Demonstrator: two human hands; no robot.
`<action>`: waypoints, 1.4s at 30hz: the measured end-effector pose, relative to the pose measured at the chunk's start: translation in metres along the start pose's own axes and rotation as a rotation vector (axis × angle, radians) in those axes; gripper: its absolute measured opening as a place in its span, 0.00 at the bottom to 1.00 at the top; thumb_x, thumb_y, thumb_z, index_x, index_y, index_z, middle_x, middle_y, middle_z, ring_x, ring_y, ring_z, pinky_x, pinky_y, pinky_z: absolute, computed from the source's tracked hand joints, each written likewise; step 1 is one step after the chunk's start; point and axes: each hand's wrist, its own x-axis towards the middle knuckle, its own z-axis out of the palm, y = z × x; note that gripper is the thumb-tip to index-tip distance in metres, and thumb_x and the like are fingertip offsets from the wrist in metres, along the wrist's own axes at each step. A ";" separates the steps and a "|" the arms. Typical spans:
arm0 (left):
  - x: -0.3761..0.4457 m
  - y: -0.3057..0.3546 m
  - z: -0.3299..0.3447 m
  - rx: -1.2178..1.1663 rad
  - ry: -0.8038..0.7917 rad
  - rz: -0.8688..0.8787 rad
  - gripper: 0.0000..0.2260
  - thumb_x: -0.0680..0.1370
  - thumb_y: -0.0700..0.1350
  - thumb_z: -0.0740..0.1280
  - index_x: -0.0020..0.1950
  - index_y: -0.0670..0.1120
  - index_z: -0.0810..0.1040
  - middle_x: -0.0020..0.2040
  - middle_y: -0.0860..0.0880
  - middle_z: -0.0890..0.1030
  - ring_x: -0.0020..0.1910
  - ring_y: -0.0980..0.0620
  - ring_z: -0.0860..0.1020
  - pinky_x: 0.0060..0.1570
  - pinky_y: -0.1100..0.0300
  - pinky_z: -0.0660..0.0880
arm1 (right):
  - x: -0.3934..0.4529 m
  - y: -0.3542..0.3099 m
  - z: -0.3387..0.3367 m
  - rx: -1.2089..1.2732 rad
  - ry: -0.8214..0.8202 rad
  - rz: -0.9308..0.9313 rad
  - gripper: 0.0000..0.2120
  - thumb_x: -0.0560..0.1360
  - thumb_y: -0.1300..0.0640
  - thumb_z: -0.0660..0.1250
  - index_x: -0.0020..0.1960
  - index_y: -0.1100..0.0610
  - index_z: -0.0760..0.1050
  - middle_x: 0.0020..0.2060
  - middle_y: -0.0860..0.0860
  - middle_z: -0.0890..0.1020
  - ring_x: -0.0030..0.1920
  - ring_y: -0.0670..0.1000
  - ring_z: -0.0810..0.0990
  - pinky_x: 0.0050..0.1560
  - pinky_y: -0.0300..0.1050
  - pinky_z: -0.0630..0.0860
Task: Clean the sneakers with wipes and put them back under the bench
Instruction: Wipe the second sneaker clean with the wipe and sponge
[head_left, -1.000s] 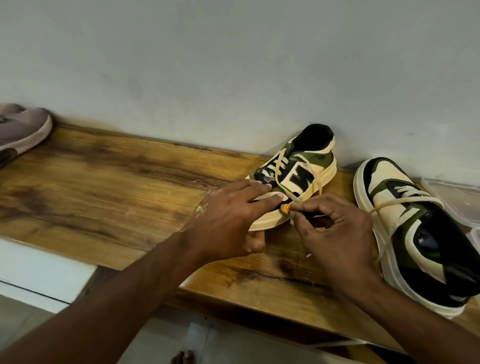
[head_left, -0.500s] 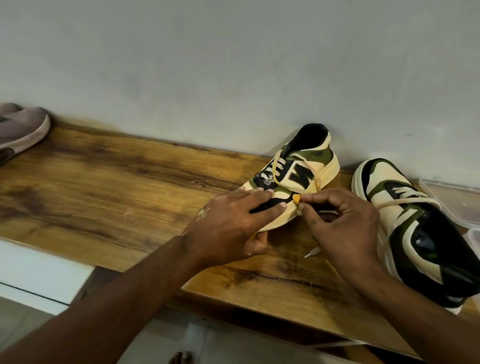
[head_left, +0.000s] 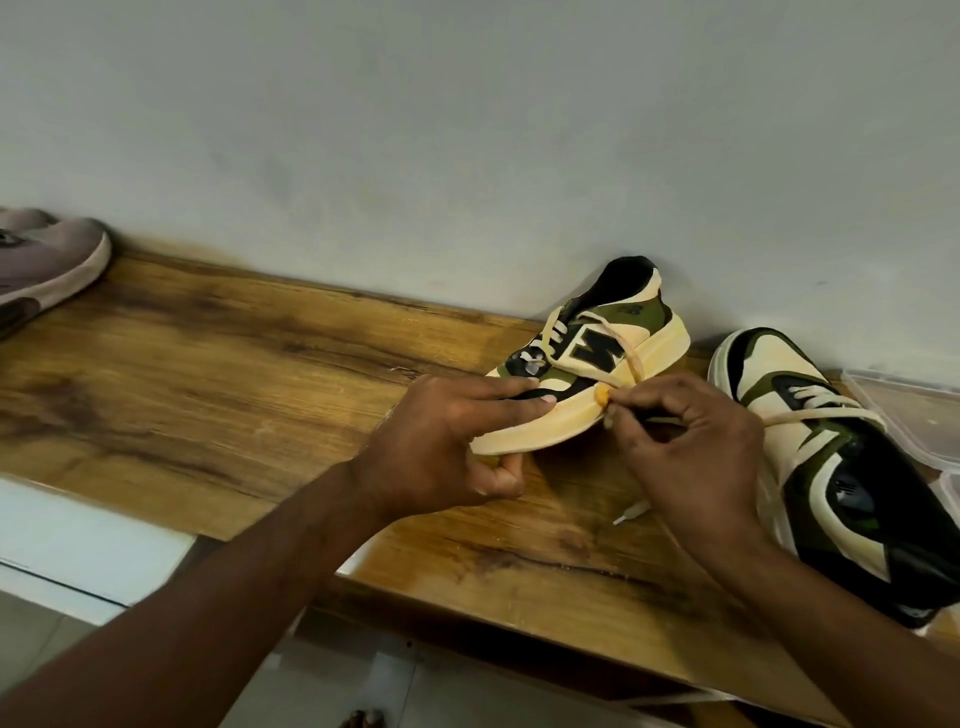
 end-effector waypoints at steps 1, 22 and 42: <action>0.000 0.001 0.000 -0.014 0.001 -0.007 0.25 0.69 0.42 0.78 0.67 0.46 0.84 0.66 0.44 0.83 0.61 0.52 0.85 0.51 0.53 0.85 | 0.003 0.003 0.000 -0.009 0.012 0.025 0.10 0.72 0.62 0.78 0.51 0.51 0.86 0.46 0.44 0.85 0.48 0.41 0.84 0.49 0.41 0.84; -0.002 -0.008 -0.022 -0.324 0.078 -0.196 0.26 0.69 0.40 0.79 0.67 0.45 0.83 0.62 0.49 0.85 0.59 0.52 0.85 0.49 0.51 0.86 | 0.009 -0.007 0.003 -0.005 -0.019 -0.146 0.13 0.75 0.62 0.76 0.59 0.57 0.85 0.51 0.48 0.83 0.53 0.47 0.82 0.52 0.41 0.83; 0.023 0.015 -0.001 -0.095 -0.051 -0.498 0.35 0.74 0.74 0.61 0.77 0.57 0.74 0.71 0.57 0.76 0.66 0.57 0.76 0.59 0.49 0.80 | 0.025 -0.006 -0.006 -0.034 0.011 -0.103 0.10 0.75 0.61 0.76 0.56 0.55 0.86 0.49 0.47 0.86 0.49 0.43 0.85 0.49 0.39 0.84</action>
